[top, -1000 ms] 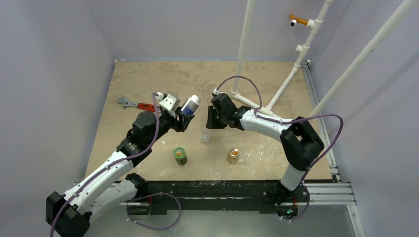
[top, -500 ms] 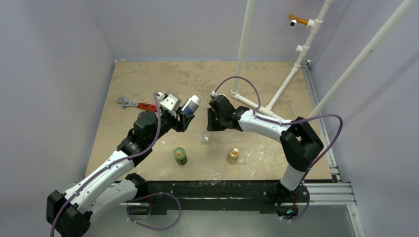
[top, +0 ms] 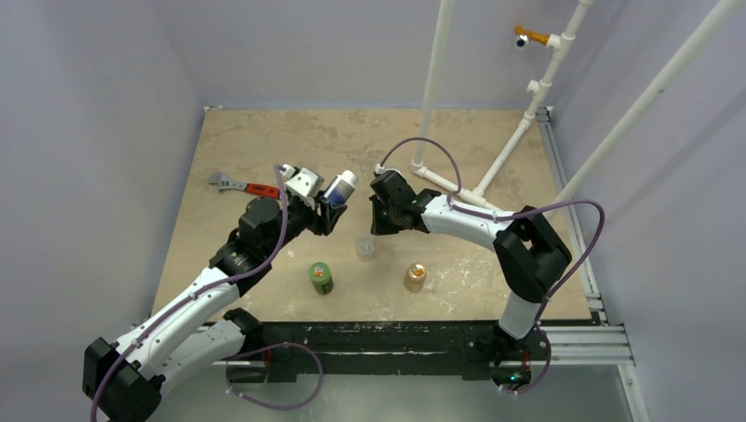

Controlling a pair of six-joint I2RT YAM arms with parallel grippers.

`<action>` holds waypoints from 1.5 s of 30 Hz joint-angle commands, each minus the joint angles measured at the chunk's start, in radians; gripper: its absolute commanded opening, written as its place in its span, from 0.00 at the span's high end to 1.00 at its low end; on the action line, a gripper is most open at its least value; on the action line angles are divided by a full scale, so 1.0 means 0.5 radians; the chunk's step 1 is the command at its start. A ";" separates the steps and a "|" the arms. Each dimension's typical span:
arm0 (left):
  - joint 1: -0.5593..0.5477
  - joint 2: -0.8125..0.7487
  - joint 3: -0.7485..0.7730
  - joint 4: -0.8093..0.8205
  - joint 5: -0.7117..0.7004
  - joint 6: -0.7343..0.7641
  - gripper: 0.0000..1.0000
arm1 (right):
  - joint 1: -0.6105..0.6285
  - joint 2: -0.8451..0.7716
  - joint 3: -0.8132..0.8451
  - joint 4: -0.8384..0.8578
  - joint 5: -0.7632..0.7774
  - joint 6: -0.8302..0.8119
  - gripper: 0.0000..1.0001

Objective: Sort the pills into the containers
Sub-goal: Pour the pill into the pill container.

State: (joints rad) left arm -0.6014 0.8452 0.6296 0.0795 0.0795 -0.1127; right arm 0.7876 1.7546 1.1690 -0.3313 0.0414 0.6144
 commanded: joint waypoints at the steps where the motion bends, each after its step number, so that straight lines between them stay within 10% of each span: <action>1: 0.016 0.012 0.018 0.067 0.054 -0.005 1.00 | 0.012 -0.023 0.118 -0.045 0.109 -0.036 1.00; 45: 0.037 1.021 0.546 -0.588 0.567 0.116 1.00 | -0.120 -0.347 -0.273 0.385 0.141 -0.392 1.00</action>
State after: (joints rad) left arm -0.5991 1.3205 0.8295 -0.1753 0.3195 -0.0891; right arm 0.7383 1.6119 1.0317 -0.1848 0.1345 0.4351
